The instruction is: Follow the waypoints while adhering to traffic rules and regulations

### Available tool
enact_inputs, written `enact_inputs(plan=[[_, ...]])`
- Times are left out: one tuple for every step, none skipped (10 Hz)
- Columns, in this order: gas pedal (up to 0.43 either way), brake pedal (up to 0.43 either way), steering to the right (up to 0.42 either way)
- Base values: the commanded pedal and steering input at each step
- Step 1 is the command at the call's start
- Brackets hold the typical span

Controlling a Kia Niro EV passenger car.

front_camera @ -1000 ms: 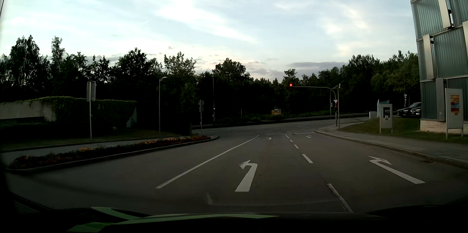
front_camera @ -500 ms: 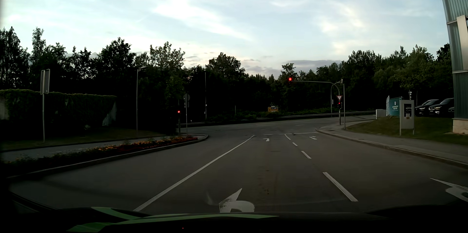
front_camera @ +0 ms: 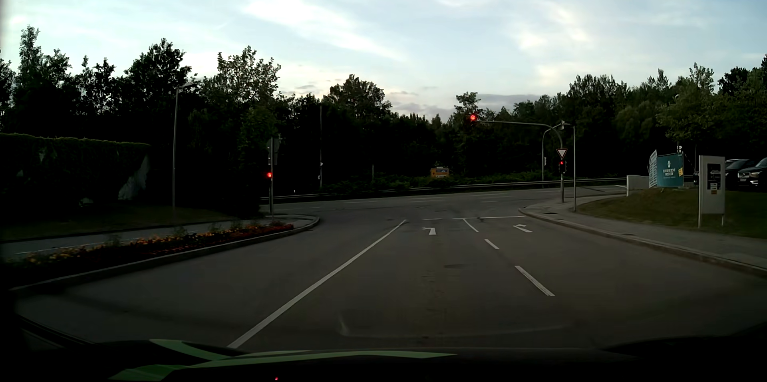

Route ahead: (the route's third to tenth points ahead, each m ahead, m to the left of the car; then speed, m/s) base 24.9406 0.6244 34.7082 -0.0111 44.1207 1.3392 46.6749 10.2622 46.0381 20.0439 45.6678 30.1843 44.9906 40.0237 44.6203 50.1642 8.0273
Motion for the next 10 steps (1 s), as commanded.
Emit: enact_inputs(plan=[[0.0,0.25,0.024],[0.0,0.256,0.024],[0.0,0.244,0.023],[0.0,0.232,0.022],[0.0,0.213,0.022],[0.0,0.213,0.022],[0.0,0.22,0.022],[0.0,0.22,0.022],[0.0,0.22,0.021],[0.0,0.22,0.02]])
